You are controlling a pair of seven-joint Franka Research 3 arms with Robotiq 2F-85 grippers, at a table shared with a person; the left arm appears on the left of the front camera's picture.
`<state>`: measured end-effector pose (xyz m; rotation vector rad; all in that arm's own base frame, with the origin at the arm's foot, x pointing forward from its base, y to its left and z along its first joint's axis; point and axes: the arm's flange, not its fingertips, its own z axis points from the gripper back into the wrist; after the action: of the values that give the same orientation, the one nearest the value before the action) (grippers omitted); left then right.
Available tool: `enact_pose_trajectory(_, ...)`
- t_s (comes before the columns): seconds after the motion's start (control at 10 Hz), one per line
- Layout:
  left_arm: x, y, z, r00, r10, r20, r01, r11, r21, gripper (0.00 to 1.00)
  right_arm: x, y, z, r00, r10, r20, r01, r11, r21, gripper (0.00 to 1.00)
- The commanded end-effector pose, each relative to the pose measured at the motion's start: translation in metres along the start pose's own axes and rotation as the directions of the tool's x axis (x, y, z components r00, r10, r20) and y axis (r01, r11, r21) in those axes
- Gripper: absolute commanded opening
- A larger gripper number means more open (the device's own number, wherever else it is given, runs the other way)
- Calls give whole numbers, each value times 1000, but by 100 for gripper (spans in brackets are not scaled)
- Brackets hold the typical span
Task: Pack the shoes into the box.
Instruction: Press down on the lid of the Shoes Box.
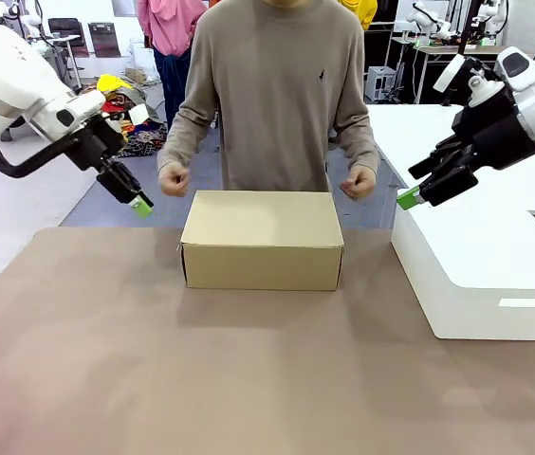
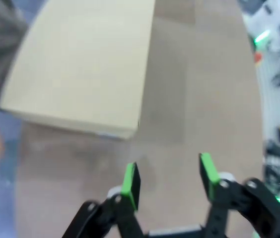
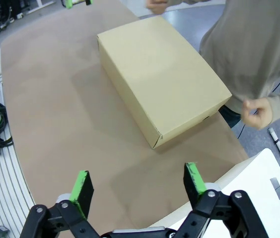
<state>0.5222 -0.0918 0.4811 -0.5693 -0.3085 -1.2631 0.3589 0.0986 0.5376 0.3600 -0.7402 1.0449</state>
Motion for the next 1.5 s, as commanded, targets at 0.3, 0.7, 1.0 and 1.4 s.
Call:
enact_pose_trajectory(0.3,-12,-39,0,960,76,-271,-25,982,186,100,31,-5,-5,994,-1,-109,0,1000,-13,0)
enact_pose_trajectory(0.7,-25,-73,4,945,141,-295,-76,972,222,100,81,-3,-25,972,19,-232,-20,1000,-4,0)
enact_pose_trajectory(1.0,-35,-87,-4,941,162,-298,-94,968,232,100,104,-10,-48,962,28,-272,-25,1000,14,0)
enact_pose_trajectory(1.4,-31,-86,-3,948,142,-286,-85,975,204,100,99,-6,-54,967,51,-251,-47,999,22,0)
